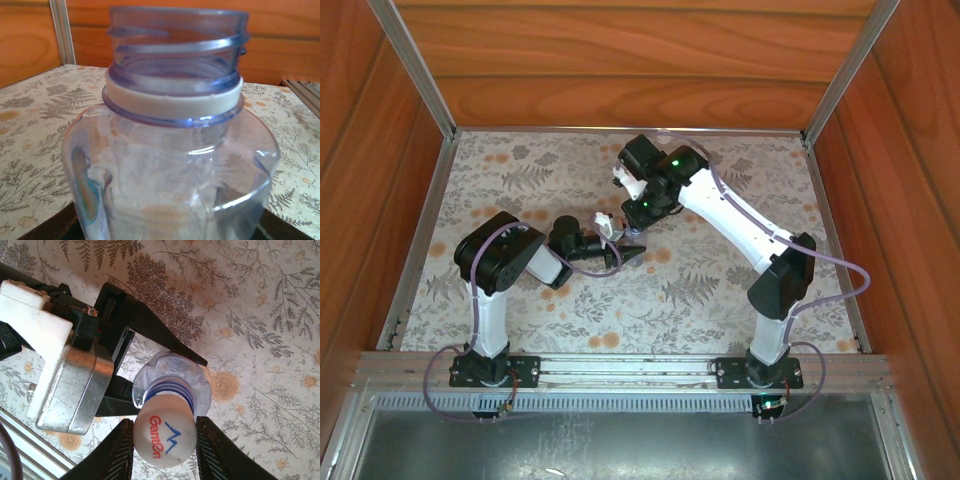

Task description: Screw on the bottle caps

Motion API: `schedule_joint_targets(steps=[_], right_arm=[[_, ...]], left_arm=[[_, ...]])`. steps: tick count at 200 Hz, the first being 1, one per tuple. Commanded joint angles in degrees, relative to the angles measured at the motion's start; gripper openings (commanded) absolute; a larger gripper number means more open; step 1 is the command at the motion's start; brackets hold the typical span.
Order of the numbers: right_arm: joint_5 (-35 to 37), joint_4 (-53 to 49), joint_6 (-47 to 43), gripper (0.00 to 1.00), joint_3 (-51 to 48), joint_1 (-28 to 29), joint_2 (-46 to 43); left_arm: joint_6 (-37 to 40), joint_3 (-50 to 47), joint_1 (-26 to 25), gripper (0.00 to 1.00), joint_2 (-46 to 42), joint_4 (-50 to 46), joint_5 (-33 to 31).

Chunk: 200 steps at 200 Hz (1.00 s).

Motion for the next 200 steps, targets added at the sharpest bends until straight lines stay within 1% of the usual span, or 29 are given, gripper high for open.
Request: schedule_joint_targets(steps=[1,127,174,200], right_arm=[[-0.4,-1.4,-1.3,0.35,1.4,0.6,1.3],[4.8,0.9,-0.6,0.35,-0.8,0.7,2.0],[3.8,1.2,-0.6,0.37,-1.7,0.6,1.9],[2.7,4.2,-0.6,0.37,-4.4,0.6,0.4]], left_arm=[[-0.7,0.9,-0.3,0.55,1.1,0.8,0.9],[-0.5,0.7,-0.2,0.55,1.0,0.8,1.3],[-0.6,0.8,-0.2,0.55,1.1,0.8,1.2],[-0.6,0.9,-0.1,0.55,1.1,0.8,1.1]])
